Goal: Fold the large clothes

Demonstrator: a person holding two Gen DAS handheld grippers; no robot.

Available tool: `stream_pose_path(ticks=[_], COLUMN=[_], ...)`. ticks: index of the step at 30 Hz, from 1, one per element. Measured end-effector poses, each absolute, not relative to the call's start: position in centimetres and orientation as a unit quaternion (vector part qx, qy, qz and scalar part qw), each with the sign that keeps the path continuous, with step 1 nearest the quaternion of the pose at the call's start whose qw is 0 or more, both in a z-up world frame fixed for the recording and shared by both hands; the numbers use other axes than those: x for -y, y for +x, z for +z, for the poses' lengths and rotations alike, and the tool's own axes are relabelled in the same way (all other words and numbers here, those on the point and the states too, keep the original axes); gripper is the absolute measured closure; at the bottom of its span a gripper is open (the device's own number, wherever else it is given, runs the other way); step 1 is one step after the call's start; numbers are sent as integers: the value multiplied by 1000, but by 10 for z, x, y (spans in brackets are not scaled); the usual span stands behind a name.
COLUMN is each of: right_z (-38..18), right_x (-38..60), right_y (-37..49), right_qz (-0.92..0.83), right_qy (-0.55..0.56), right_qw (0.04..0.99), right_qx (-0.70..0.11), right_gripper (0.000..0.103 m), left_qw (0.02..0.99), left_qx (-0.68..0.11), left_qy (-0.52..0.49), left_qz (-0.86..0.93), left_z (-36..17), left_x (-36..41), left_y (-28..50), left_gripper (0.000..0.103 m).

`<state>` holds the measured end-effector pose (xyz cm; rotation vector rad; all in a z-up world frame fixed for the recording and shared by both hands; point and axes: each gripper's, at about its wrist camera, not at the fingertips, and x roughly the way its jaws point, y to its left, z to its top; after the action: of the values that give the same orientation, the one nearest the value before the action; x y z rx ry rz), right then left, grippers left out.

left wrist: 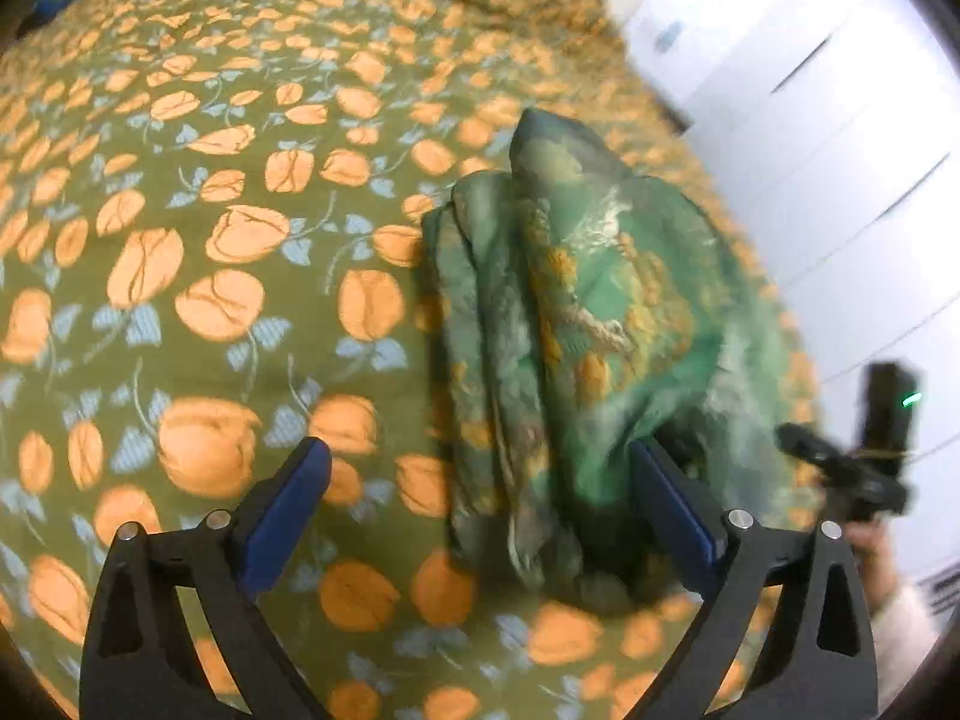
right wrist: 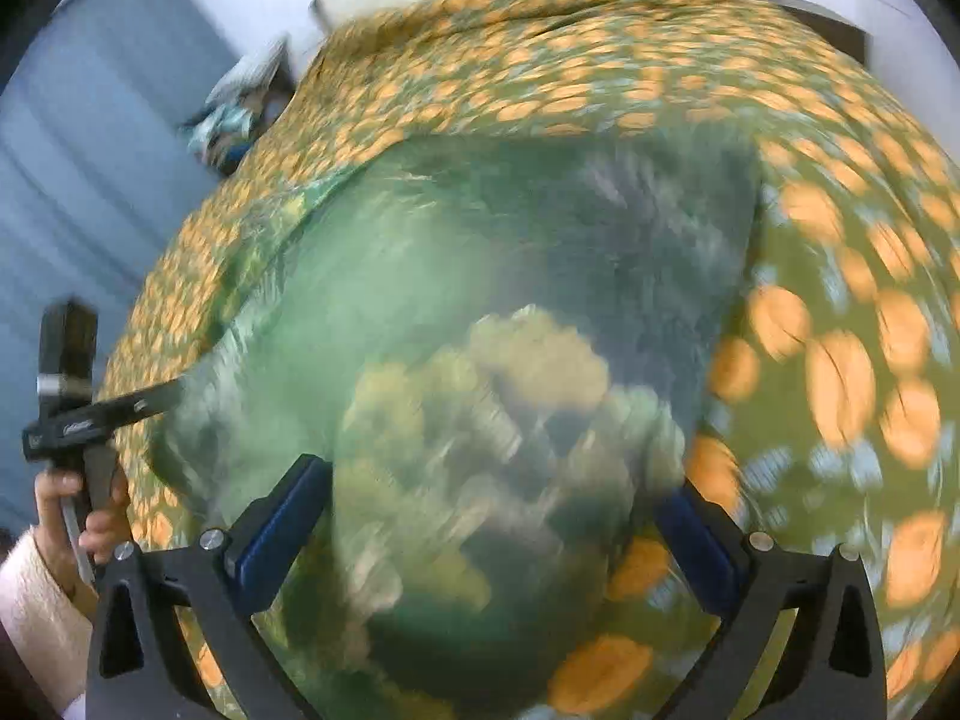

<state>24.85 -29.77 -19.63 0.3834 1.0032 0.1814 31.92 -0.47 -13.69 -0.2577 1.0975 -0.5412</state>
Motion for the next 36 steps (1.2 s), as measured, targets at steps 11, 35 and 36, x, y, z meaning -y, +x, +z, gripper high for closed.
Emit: stream_pose_path(ticks=[11,35,36], right_z=[-61,-27,-27], right_x=[295,205,201], right_y=[120,-30,-31], right_qz=[12,-74,-76], right_qy=[40,29,24], right_qw=[949,945,943], right_qx=[-312,-318,-323], right_gripper=[0,0,0], left_qw=[935,947,946], left_qx=[-321,-306,-310], left_qy=[121,64,64], left_qz=[-93,-69,-69], left_z=[-39,-4,-5], left_x=[18,32,33], left_y=[166,-7,-9], left_gripper=[1,0,0])
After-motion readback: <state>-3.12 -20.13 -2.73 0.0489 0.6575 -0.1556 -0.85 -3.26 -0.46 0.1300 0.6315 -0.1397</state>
